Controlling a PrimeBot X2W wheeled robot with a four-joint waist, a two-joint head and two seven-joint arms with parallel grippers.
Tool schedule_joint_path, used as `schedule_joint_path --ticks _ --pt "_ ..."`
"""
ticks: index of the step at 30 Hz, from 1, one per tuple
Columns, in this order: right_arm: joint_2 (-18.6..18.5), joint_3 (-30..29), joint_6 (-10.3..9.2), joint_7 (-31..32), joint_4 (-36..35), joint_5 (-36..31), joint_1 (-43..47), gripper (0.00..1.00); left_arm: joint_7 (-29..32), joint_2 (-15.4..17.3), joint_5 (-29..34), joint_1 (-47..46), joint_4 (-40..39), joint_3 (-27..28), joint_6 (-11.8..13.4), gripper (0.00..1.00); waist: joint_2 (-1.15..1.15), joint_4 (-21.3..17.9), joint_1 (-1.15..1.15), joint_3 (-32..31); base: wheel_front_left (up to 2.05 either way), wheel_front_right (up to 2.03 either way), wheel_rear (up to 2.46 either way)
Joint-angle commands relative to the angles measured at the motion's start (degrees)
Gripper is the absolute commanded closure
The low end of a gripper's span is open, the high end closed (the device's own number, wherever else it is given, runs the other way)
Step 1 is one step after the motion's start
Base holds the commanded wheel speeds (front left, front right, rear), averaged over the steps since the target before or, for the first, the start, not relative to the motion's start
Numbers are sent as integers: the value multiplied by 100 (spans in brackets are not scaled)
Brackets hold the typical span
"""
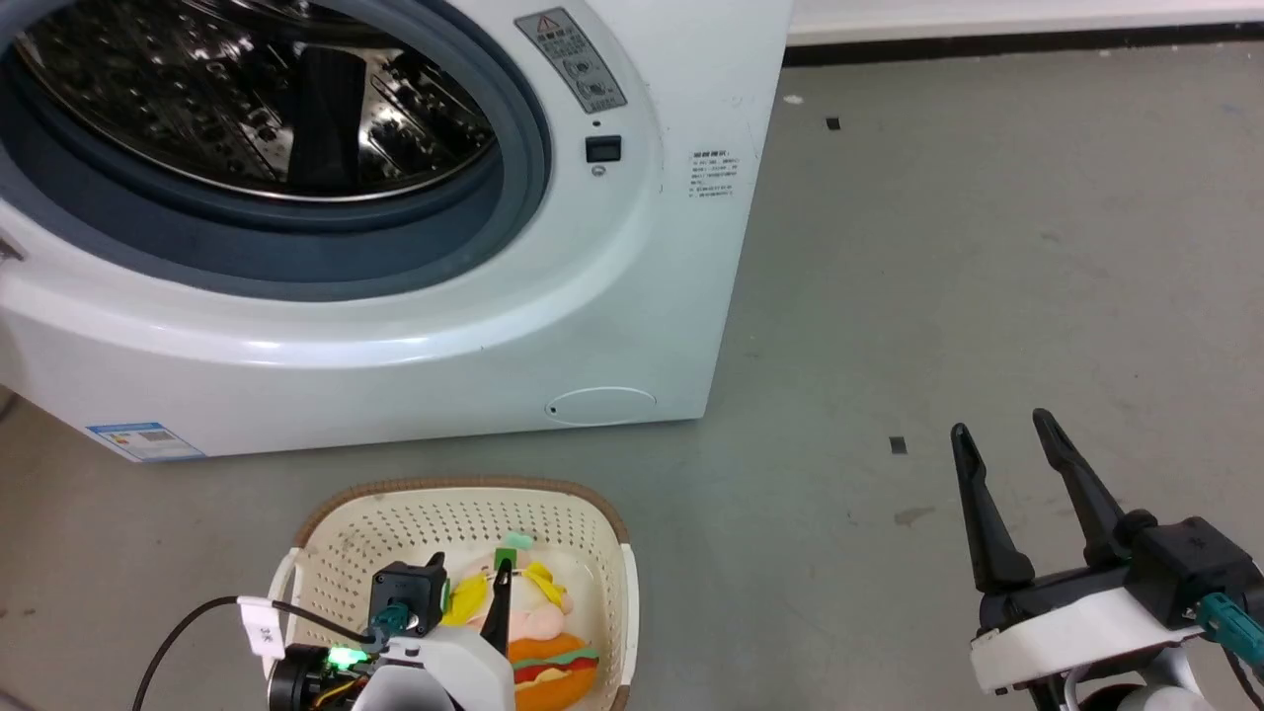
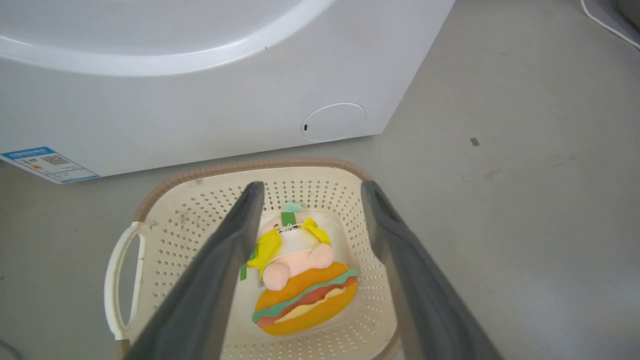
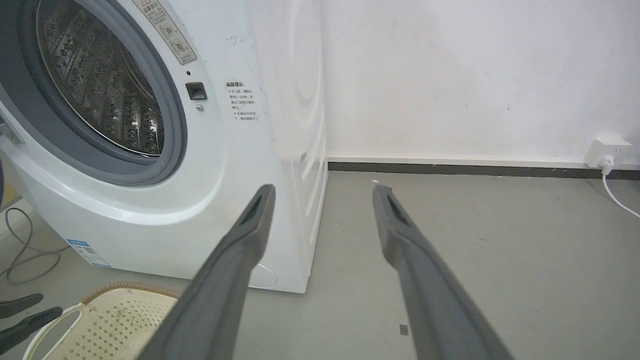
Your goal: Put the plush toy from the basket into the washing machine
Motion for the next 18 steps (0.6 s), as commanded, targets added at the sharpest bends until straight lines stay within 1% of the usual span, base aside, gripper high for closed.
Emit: schedule_joint_path --ticks 1,9,12,18 --pt "0 20 2 -58 -60 87 -123 0 -73 48 -44 -162 188 -42 -15 0 0 -35 0 91 0 0 0" --pt "0 46 2 -154 -219 194 -235 0 -141 145 -172 -573 859 -137 -40 0 0 -152 0 476 0 0 0" --pt "0 49 2 -190 -289 228 -285 0 -135 203 -232 -741 1104 -180 -137 0 0 -213 0 662 0 0 0" --pt "0 -5 2 -261 -442 338 -414 0 -193 363 -292 -1129 1521 -285 -171 0 0 -344 0 1103 0 0 0"
